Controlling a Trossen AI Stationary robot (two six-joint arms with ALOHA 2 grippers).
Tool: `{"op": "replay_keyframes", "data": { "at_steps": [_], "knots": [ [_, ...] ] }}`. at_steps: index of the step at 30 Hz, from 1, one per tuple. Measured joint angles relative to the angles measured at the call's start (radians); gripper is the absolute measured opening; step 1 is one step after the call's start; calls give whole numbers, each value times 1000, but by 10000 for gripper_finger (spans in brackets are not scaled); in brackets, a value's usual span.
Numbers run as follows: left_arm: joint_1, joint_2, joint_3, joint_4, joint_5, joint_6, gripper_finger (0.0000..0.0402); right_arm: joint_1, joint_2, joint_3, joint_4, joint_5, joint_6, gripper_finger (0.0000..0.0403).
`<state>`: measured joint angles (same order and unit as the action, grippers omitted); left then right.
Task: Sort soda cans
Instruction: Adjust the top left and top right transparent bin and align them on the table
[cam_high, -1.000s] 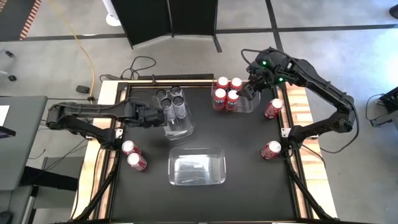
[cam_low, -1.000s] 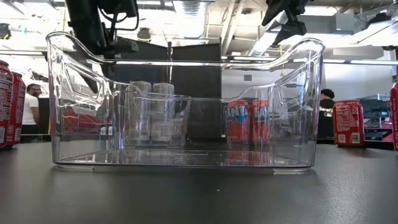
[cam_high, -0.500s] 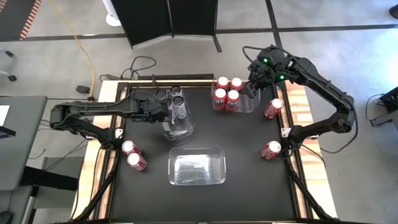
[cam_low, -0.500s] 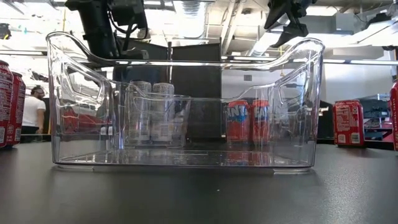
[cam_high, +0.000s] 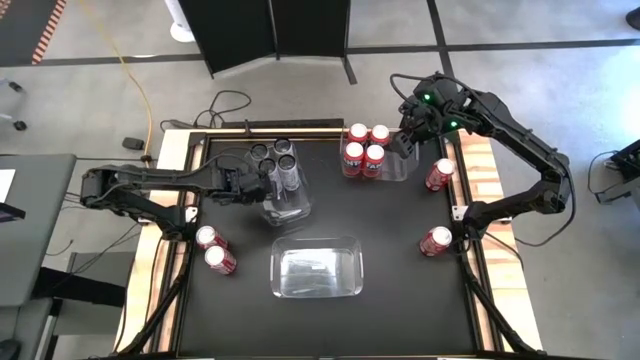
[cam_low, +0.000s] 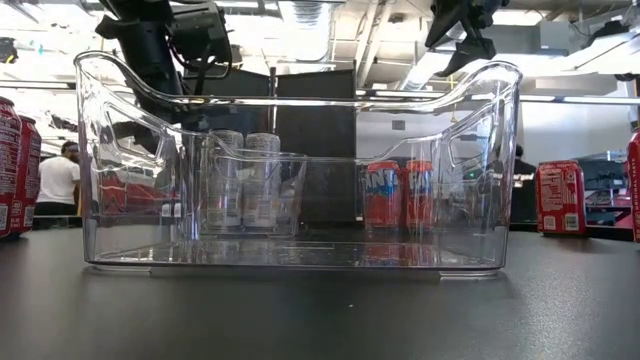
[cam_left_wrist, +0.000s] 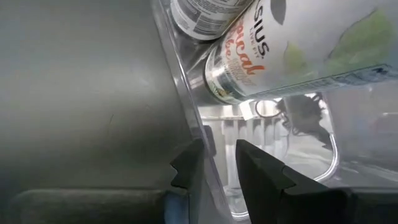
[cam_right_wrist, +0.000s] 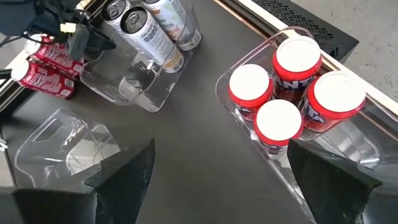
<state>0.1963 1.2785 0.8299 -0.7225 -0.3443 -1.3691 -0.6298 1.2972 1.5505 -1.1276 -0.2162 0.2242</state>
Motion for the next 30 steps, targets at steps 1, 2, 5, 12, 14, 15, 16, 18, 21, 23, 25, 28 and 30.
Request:
{"op": "replay_keyframes", "data": {
  "at_steps": [1, 2, 5, 12, 14, 15, 16, 18, 21, 23, 25, 28, 30],
  "knots": [
    [0, 0, 0, 0, 0, 7, 85, -3, 0, 0, 1, -1, 2, 382],
    [0, 0, 0, 0, 0, 11, 83, -7, 0, 0, 2, -1, 3, 382],
    [1, 0, 0, -10, 0, 33, 64, -16, 0, 0, 2, -1, 5, 382],
    [32, -1, 1, -49, -9, 71, 7, -28, 0, 0, 2, -1, 12, 382],
    [45, -1, 1, -51, -14, 94, 8, -28, 0, 0, 2, -1, 18, 382],
    [52, -1, 1, -50, -14, 107, 8, -28, 0, 0, 2, -1, 25, 382],
    [59, -1, 1, -50, -13, 120, 8, -28, 0, 0, 2, -1, 32, 382],
    [75, -1, 1, -48, -13, 149, 8, -28, 0, 0, 2, -5, 38, 382],
    [102, -1, 1, -43, -14, 203, 5, -28, 0, 0, 2, -19, 38, 382],
    [122, -1, 1, -37, -12, 236, 5, -28, 0, 0, 2, -21, 40, 382],
    [143, -1, 1, -24, -4, 262, 4, -27, 0, 0, -3, -21, 40, 382],
    [172, 0, 0, 2, -1, 287, 4, -27, 0, 0, -13, -21, 41, 382],
    [190, 2, -1, 25, 0, 304, 3, -27, 0, 0, -18, -21, 41, 382]
  ]
}}
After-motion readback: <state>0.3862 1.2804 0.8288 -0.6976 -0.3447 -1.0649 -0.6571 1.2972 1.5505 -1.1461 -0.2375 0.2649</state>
